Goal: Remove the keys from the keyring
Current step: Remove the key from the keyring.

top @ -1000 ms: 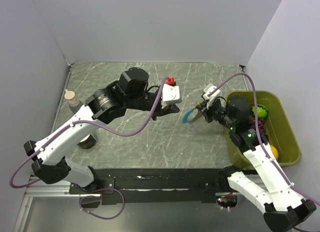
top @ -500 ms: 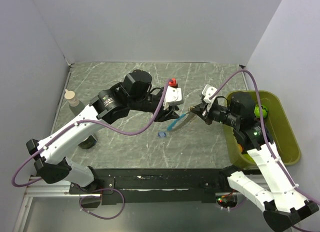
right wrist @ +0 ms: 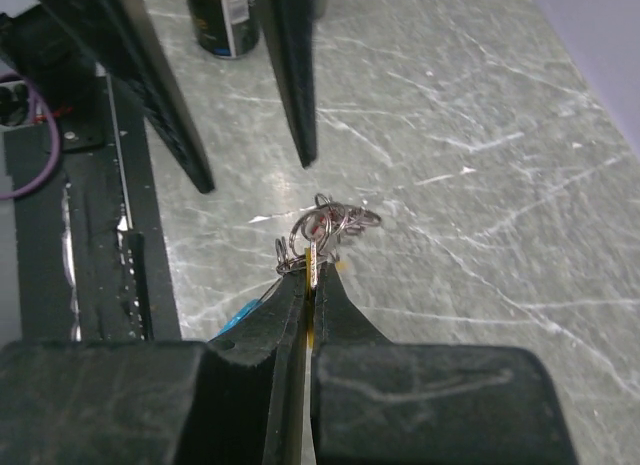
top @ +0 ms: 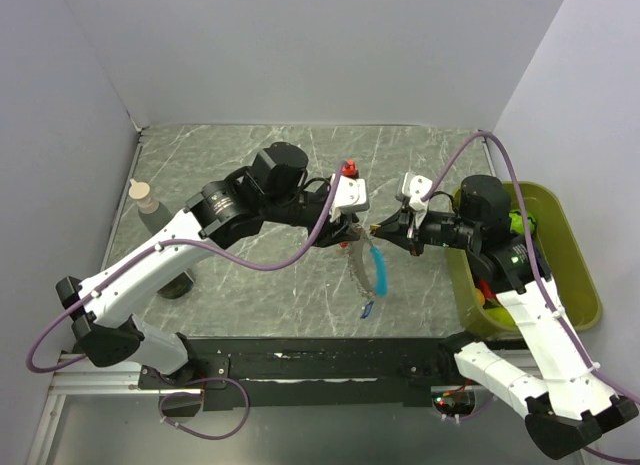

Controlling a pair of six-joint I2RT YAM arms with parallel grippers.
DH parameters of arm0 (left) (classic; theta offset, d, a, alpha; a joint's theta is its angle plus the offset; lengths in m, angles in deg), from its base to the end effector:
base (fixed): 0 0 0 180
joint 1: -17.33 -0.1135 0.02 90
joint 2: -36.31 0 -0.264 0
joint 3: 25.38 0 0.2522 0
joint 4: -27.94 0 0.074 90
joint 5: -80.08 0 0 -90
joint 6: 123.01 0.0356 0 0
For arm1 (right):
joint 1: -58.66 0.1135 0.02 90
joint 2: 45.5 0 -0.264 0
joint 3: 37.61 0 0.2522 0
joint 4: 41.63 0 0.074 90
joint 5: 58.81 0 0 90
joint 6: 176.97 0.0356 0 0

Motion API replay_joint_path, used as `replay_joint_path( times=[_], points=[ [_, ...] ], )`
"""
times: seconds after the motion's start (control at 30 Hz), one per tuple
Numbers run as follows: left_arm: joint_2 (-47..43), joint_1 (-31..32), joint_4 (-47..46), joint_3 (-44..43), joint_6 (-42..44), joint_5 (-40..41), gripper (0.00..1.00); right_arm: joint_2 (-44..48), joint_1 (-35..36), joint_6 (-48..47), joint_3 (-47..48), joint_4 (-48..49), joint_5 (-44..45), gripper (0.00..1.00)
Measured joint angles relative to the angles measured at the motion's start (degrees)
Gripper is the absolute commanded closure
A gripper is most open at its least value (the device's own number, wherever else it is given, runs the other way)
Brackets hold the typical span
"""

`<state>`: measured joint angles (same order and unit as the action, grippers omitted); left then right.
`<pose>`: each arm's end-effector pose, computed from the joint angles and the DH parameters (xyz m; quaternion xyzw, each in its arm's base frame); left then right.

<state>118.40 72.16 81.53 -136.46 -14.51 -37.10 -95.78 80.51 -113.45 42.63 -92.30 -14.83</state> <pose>0.1597 -0.2549 0.4532 0.5903 0.5803 -0.3516 0.4373 0.1410 0.0841 0.4076 -0.5127 0.5999 0.3002 0.5358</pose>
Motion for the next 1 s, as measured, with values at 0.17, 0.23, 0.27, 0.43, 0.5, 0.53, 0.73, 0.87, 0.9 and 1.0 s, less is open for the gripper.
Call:
replay_joint_path(
  times=[0.17, 0.23, 0.27, 0.43, 0.5, 0.53, 0.73, 0.87, 0.9, 1.0],
  points=[
    [0.48, 0.0, -0.07, 0.5, -0.02, -0.46, 0.58, 0.0, 0.0, 0.26, 0.39, -0.09, -1.7, 1.0],
    [0.85, 0.0, -0.13, 0.5, -0.13, -1.22, 0.59, -0.02, 0.0, 0.48, 0.39, -0.07, -1.7, 1.0],
    [1.09, 0.0, -0.13, 0.5, -0.22, -1.68, 0.6, -0.04, 0.0, 0.63, 0.39, -0.07, -1.7, 1.0],
    [2.99, 0.35, 0.0, 0.22, -0.26, -3.19, 0.61, -0.04, 0.0, 1.33, 0.39, 0.0, -1.95, 1.0],
    [3.85, 0.94, 0.04, 0.2, -0.26, -3.17, 0.67, -0.04, 0.0, 1.4, 0.39, 0.0, -2.19, 1.0],
    [4.17, 1.2, 0.07, 0.2, -0.28, -3.17, 0.69, -0.04, 0.0, 1.46, 0.39, -0.02, -2.29, 1.0],
    [5.79, 1.88, 0.68, -0.81, -0.33, -2.47, 0.9, 0.04, -0.13, 1.55, 0.39, -0.68, -2.51, 1.0],
    [5.9, 1.9, 0.7, -1.05, -0.37, -2.27, 0.99, 0.33, -0.15, 1.55, 0.35, -0.68, -2.47, 1.0],
    [5.88, 1.9, 0.7, -1.05, -0.42, -2.27, 0.99, 0.35, -0.15, 1.55, 0.35, -0.63, -2.43, 1.0],
    [5.88, 1.9, 0.7, -1.05, -0.39, -2.19, 0.99, 0.35, -0.15, 1.55, 0.26, -0.55, -2.23, 1.0]
  ],
)
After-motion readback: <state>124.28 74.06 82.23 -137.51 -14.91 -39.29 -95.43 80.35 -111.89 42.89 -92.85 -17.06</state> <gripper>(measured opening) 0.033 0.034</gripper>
